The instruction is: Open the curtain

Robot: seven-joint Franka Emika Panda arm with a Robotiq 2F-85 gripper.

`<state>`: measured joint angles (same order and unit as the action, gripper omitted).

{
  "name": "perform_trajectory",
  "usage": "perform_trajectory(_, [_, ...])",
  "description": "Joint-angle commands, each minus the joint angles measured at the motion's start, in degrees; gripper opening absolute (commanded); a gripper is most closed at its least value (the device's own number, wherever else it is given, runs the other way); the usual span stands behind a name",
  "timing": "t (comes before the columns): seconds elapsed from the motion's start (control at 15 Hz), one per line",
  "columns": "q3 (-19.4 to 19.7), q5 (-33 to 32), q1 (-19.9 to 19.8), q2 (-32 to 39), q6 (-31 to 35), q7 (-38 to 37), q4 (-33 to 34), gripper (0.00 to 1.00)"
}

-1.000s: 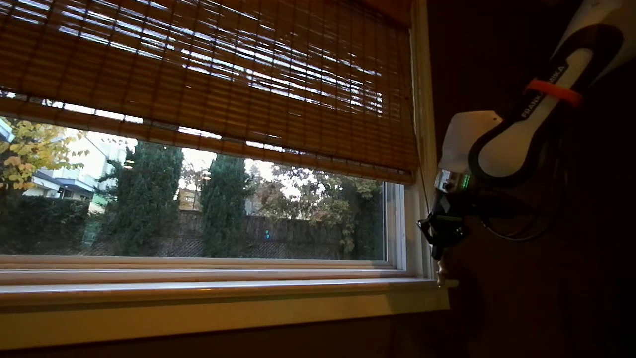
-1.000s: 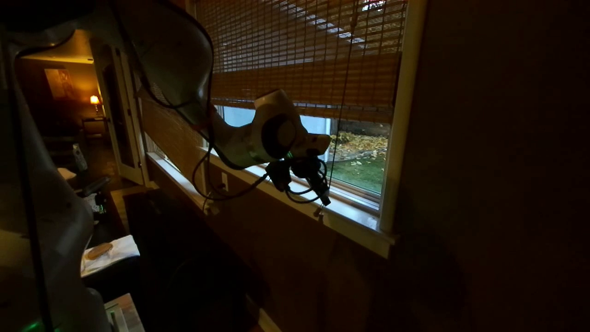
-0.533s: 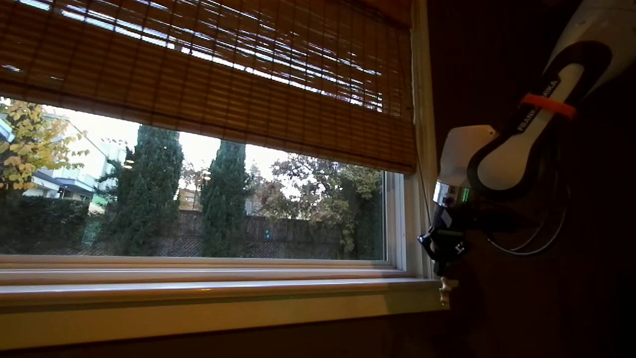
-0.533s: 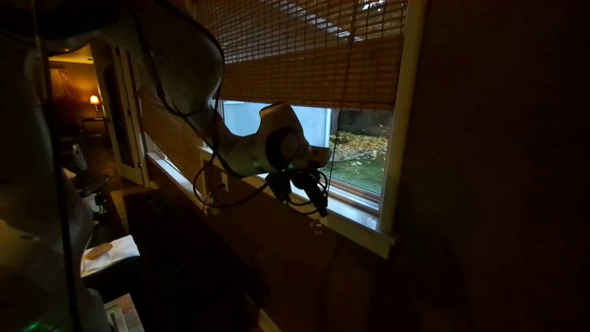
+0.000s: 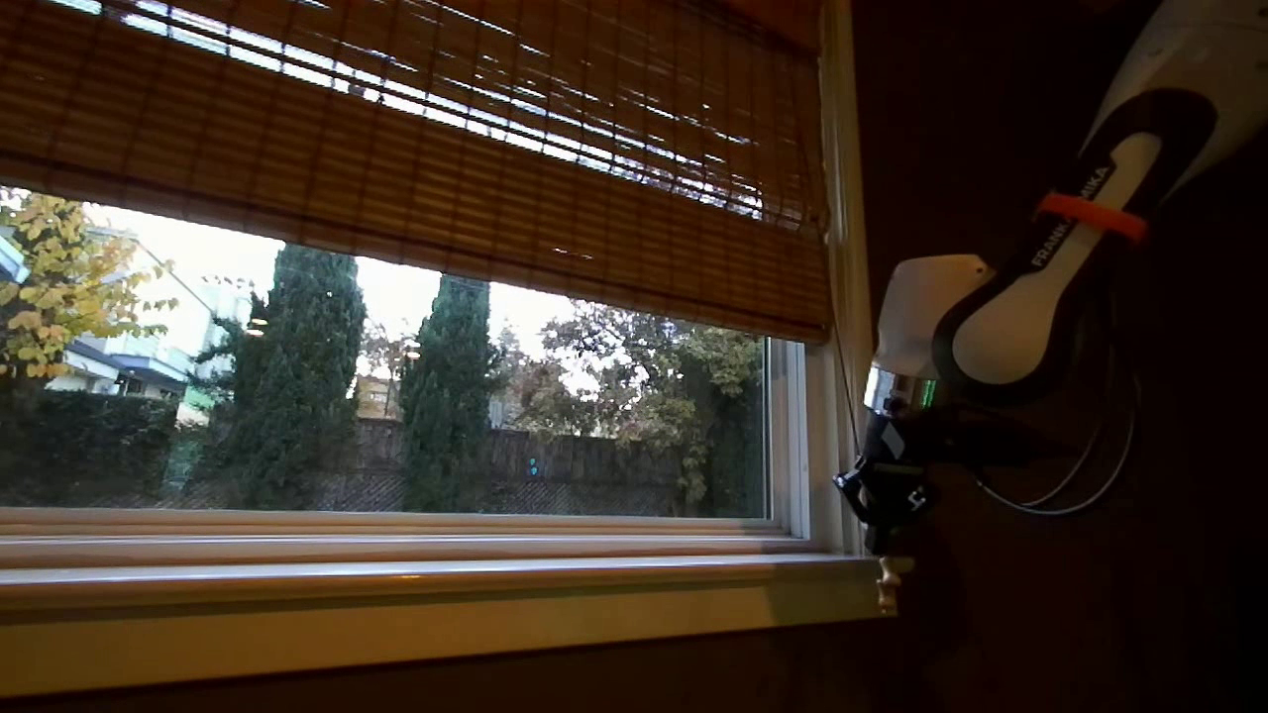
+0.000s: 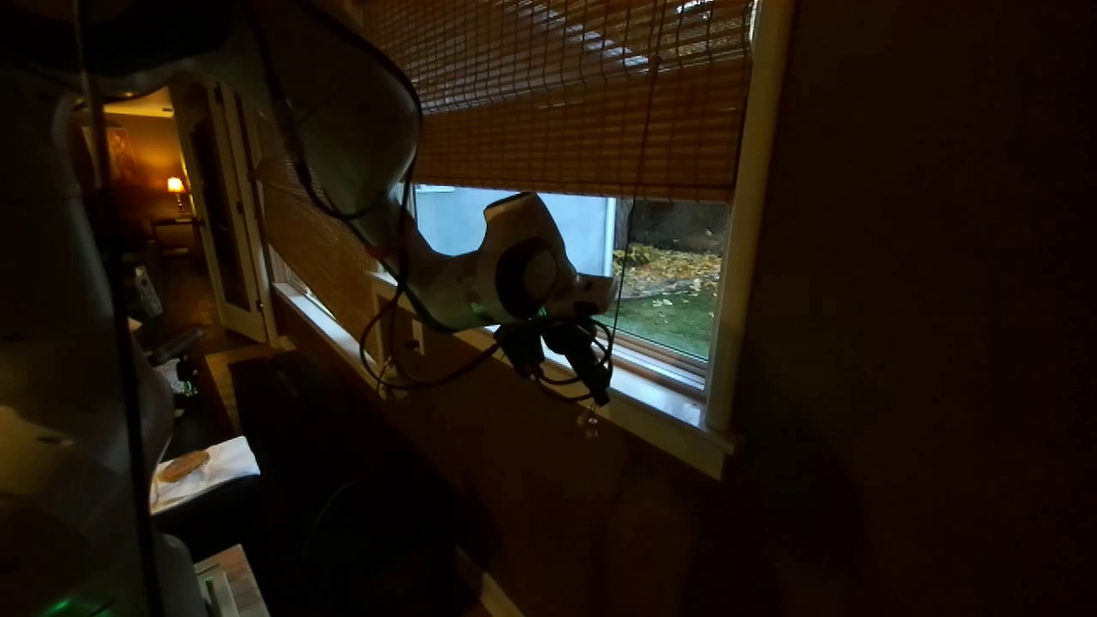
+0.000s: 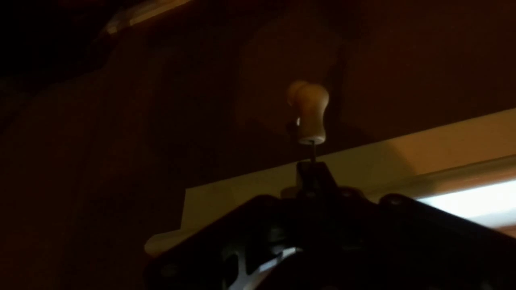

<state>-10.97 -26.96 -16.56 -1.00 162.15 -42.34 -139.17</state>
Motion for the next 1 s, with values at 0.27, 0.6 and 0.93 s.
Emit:
perform_trajectory(0.27, [0.63, -5.01, -0.68, 6.44, -0.74, -2.22, -2.8, 0.34])
perform_trajectory(0.6, [-1.72, 1.74, -0.2, 9.66, -4.28, 2.77, -5.42, 0.69])
perform_trajectory(0.93, [5.25, 17.11, 12.89, -1.14, -13.62, 12.33, -9.78, 1.0])
